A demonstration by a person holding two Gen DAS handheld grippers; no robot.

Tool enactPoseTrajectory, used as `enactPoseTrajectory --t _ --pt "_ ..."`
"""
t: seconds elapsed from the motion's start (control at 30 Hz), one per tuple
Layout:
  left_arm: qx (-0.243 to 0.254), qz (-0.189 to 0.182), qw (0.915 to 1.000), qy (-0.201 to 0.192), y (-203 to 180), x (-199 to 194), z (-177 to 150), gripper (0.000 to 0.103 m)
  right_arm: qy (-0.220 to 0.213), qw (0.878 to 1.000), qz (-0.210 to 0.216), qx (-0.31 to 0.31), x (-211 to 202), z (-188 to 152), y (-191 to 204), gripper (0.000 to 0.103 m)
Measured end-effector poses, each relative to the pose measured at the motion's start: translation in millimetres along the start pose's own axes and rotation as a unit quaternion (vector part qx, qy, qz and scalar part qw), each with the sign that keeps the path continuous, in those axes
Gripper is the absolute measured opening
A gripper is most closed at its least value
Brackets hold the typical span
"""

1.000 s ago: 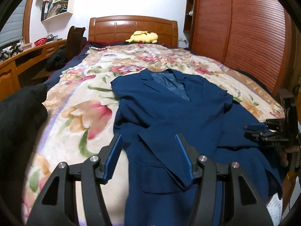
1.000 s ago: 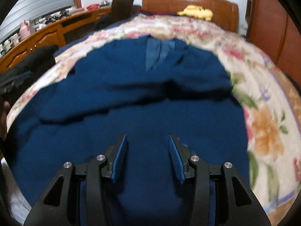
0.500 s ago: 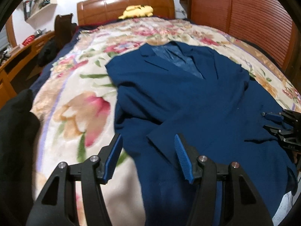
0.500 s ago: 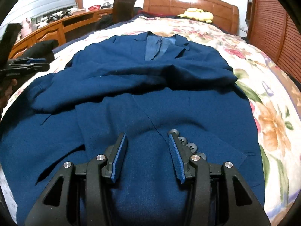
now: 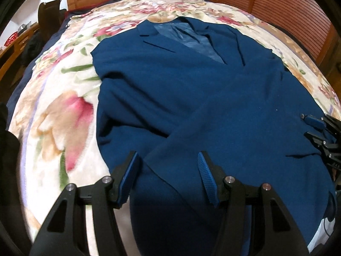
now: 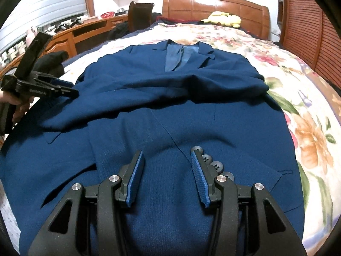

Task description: Fold large clothes

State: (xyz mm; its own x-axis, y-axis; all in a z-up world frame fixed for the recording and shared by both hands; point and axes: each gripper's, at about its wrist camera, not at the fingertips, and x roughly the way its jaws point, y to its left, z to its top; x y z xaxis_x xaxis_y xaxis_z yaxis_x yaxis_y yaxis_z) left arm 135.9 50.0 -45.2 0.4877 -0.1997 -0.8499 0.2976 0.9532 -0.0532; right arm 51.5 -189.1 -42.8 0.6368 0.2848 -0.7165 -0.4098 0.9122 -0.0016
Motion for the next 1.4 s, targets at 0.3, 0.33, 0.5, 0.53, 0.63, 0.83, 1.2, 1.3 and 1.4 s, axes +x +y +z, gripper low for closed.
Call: enactPoseTrajectory --t 0.3,0.33,0.5,0.53,0.63,0.83,1.2,1.3,1.4 --pt "0.048 0.017 0.9987 -0.001 -15 -11 -4 0.021 -0.003 1.000 0.007 0.005 -3 -1 0 0.047" --pt "0.053 0.018 0.9984 -0.006 -16 -14 -5 0.015 -0.004 1.000 0.007 0.004 -4 -1 0 0.047" --pt "0.082 0.024 0.9948 -0.056 -36 -53 -11 0.000 -0.015 1.000 -0.005 0.003 -10 -1 2 0.046" --pt "0.088 0.024 0.9938 -0.064 -41 -61 -12 0.000 -0.013 1.000 -0.008 0.004 -12 -1 1 0.046" --pt "0.106 0.020 0.9906 -0.085 -56 -83 -19 0.000 -0.011 1.000 -0.021 0.010 -18 -1 1 0.046" --pt "0.101 0.029 0.9902 -0.093 -52 -98 -14 0.000 -0.010 0.999 -0.036 0.010 -25 -4 2 0.046" --pt "0.054 0.053 0.9971 0.003 -6 -21 -8 0.031 -0.013 0.999 -0.032 0.014 -19 -11 0 0.046" --pt "0.059 0.051 0.9968 0.017 -2 -5 -8 0.033 -0.013 0.999 -0.028 0.015 -18 -12 -1 0.047" --pt "0.063 0.044 0.9969 0.016 -2 1 -7 0.034 -0.014 0.999 -0.026 0.013 -17 -13 0 0.047"
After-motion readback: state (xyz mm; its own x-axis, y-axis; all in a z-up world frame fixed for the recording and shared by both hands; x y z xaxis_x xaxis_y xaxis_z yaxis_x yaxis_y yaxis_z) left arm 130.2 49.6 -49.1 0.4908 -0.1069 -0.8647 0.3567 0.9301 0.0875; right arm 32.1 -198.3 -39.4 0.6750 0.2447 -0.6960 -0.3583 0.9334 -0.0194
